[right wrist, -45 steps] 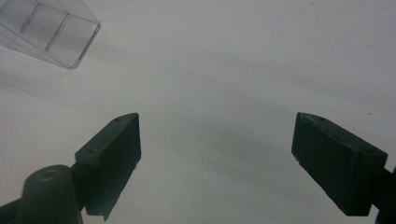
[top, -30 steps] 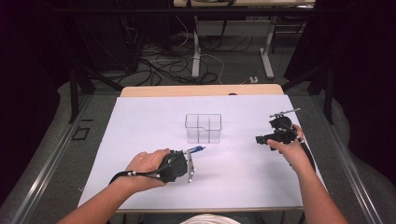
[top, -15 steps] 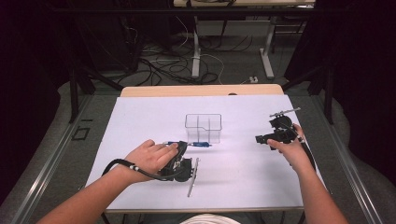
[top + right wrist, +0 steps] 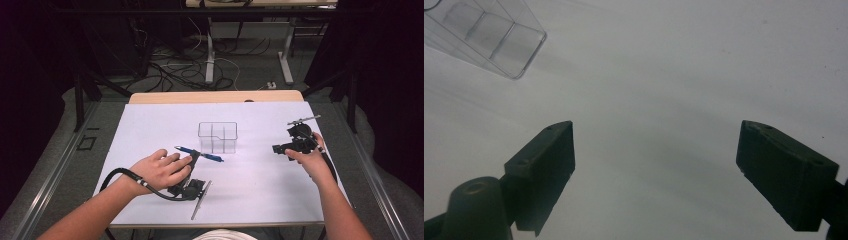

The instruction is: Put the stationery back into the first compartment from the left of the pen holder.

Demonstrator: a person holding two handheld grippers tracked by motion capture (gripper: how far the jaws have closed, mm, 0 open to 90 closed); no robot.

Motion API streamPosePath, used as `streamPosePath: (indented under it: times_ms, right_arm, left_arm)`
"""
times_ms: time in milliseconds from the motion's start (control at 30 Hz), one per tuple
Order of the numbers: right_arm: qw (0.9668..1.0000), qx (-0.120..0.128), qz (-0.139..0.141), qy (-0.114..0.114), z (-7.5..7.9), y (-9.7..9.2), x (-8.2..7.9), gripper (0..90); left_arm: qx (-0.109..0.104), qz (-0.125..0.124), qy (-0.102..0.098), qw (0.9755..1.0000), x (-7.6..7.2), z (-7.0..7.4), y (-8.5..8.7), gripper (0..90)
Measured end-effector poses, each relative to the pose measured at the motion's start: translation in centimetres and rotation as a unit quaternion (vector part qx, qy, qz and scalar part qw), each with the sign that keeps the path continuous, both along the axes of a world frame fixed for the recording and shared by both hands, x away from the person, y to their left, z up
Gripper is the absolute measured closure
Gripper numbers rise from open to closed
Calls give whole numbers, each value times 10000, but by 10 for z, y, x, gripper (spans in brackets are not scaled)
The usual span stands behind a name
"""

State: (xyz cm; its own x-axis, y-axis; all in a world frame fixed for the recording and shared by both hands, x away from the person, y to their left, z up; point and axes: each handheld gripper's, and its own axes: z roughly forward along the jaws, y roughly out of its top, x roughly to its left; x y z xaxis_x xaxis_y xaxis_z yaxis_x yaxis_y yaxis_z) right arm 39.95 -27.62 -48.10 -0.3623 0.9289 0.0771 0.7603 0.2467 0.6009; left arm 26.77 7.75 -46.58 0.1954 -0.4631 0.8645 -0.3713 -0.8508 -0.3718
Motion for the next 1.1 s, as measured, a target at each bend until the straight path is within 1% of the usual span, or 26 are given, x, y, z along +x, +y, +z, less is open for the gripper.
streamPosePath:
  times_ms: [100,133,167,200,267,300,333,367,433,467,533,600,633,700,733,767,800,833,867,900,933,967,1000,1033,1067,1100]
  right_arm:
    - [10000,-31,52,-45,1,2,-1,157]
    - [9999,-64,99,-75,2,3,-1,159]
    - [9998,-71,133,-123,2,4,-1,162]
    - [9996,-75,218,-176,3,5,-2,171]
    - [9988,-108,385,-267,5,8,-3,195]
    - [9984,-101,465,-289,7,10,-4,210]
    - [9977,-126,566,-339,8,12,-5,233]
    - [9969,-125,668,-396,9,15,-6,256]
    - [9942,-144,945,-501,12,20,-8,284]
    - [9928,-158,1057,-539,13,23,-9,294]
    - [9881,-275,1399,-583,15,29,-11,325]
    - [9839,-346,1629,-644,18,37,-14,347]
    - [9819,-353,1741,-653,19,41,-16,352]
    - [9772,-358,2005,-596,21,48,-19,359]
    - [9742,-426,2141,-582,23,50,-20,366]
    - [9719,-447,2236,-589,24,54,-21,373]
    - [9690,-437,2353,-611,24,57,-23,381]
    - [9666,-456,2451,-588,25,60,-24,387]
    - [9643,-438,2548,-569,26,62,-25,390]
    - [9614,-433,2644,-623,27,65,-27,393]
    - [9594,-436,2714,-626,27,68,-28,395]
    - [9576,-412,2777,-647,28,70,-29,397]
    - [9547,-397,2877,-649,29,72,-30,397]
    - [9529,-380,2933,-680,30,75,-32,397]
    - [9503,-357,3020,-669,31,77,-33,398]
    - [9492,-316,3055,-686,32,79,-35,402]
  left_arm:
    - [239,-230,-198,9993,-1,-2,0,795]
    - [483,-221,-345,9980,-3,0,-1,795]
    - [324,-423,-275,9982,-1,-3,0,795]
    - [313,-394,-236,9985,-1,-3,1,795]
    - [342,-366,-204,9985,-2,-4,1,795]
    - [398,-426,-229,9980,-2,-3,-1,795]
    - [371,-487,-236,9978,-2,-4,-1,795]
    - [400,-428,-198,9981,-2,-4,-1,795]
    - [357,-432,-153,9983,-2,-6,-1,795]
    - [441,-382,-134,9982,-3,-6,-3,795]
    - [427,-503,-143,9977,-2,-7,-4,795]
    - [451,-463,-96,9979,-2,-9,-5,795]
    - [415,-465,-65,9980,-1,-10,-6,795]
    - [477,-520,-69,9975,-1,-10,-8,796]
    - [493,-527,-74,9974,-1,-11,-8,795]
    - [458,-475,-38,9978,-1,-12,-8,795]
    - [437,-499,-32,9978,0,-13,-9,796]
    - [474,-492,-32,9977,-1,-12,-10,796]
    - [469,-570,-60,9973,0,-13,-11,795]
    - [438,-566,-17,9974,0,-13,-12,795]
    - [420,-565,10,9975,0,-14,-13,795]
    - [456,-454,72,9979,-1,-13,-13,795]
    - [467,-516,40,9976,-1,-14,-14,796]
    - [453,-497,57,9977,0,-14,-14,795]
    - [421,-633,11,9971,0,-15,-15,795]
    - [470,-688,-95,9965,0,-14,-16,796]
